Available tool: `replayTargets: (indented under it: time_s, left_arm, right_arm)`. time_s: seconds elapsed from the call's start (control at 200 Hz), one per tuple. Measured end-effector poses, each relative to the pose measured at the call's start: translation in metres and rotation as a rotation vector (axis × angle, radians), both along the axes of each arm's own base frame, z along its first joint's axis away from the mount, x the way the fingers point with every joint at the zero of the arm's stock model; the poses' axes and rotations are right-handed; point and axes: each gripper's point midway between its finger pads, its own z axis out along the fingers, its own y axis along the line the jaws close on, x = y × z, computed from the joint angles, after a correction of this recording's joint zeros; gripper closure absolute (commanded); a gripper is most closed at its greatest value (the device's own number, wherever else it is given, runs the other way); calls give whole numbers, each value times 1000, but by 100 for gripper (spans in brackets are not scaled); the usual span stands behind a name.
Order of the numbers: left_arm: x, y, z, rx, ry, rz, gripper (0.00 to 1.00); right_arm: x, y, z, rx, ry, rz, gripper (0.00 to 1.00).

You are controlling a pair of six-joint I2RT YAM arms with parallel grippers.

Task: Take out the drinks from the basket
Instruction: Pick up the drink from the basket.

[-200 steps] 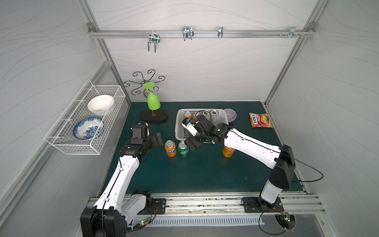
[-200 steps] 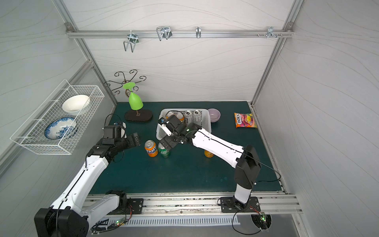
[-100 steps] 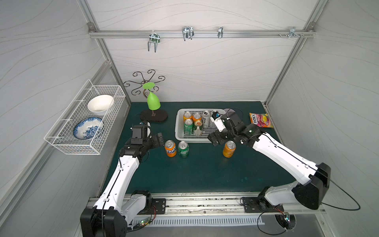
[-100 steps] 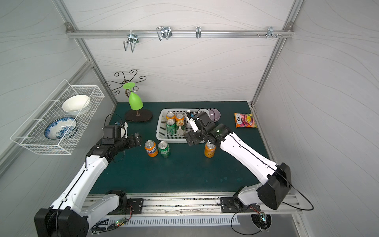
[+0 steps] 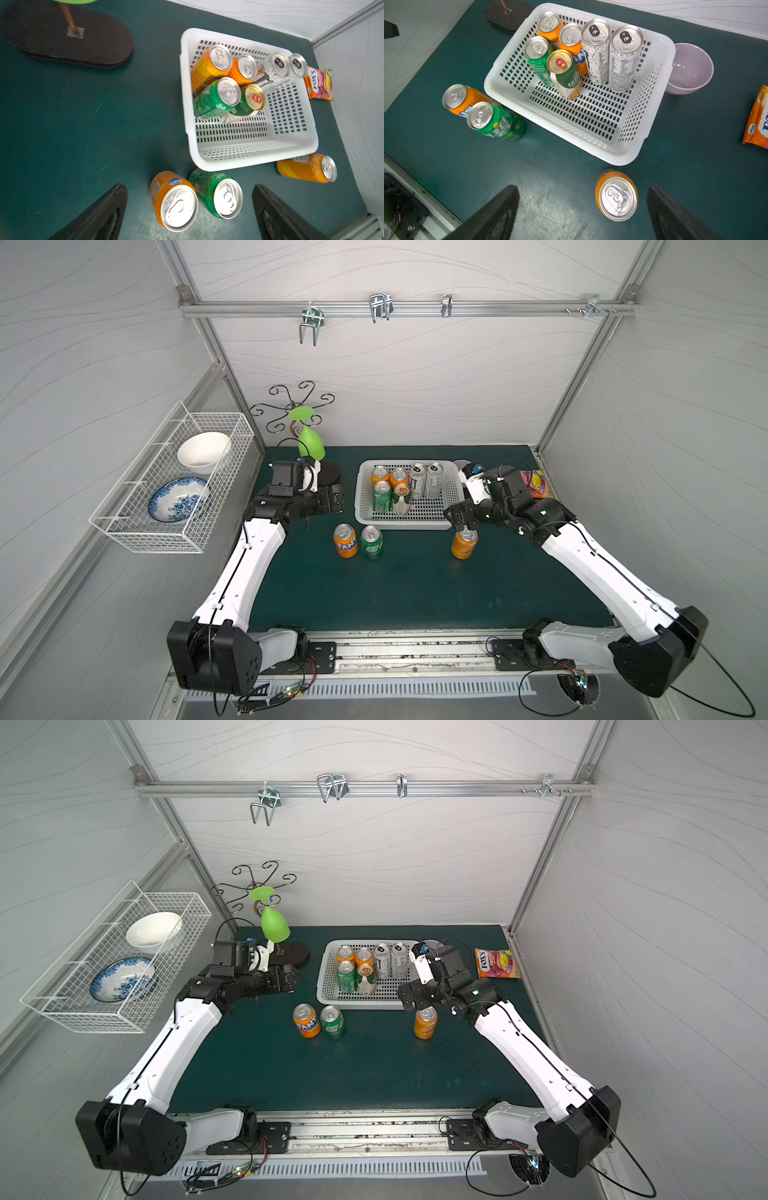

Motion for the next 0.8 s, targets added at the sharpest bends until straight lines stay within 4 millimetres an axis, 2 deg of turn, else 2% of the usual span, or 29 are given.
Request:
replayTargets:
  time_s: [0.18, 0.37, 0.57, 0.8]
  left_arm:
    - [7, -35, -3, 49, 61, -122, 3]
    - [16, -59, -9, 103, 115, -211, 3]
    - [26, -76, -27, 196, 166, -278, 4]
    - [43, -86, -51, 287, 222, -316, 7]
  right_arm:
    - [-1, -6, 5, 18, -8, -11, 1]
    - [-3, -10, 6, 23, -9, -16, 1]
    - [-5, -12, 10, 32, -15, -21, 1]
    - [-10, -15, 13, 37, -24, -24, 1]
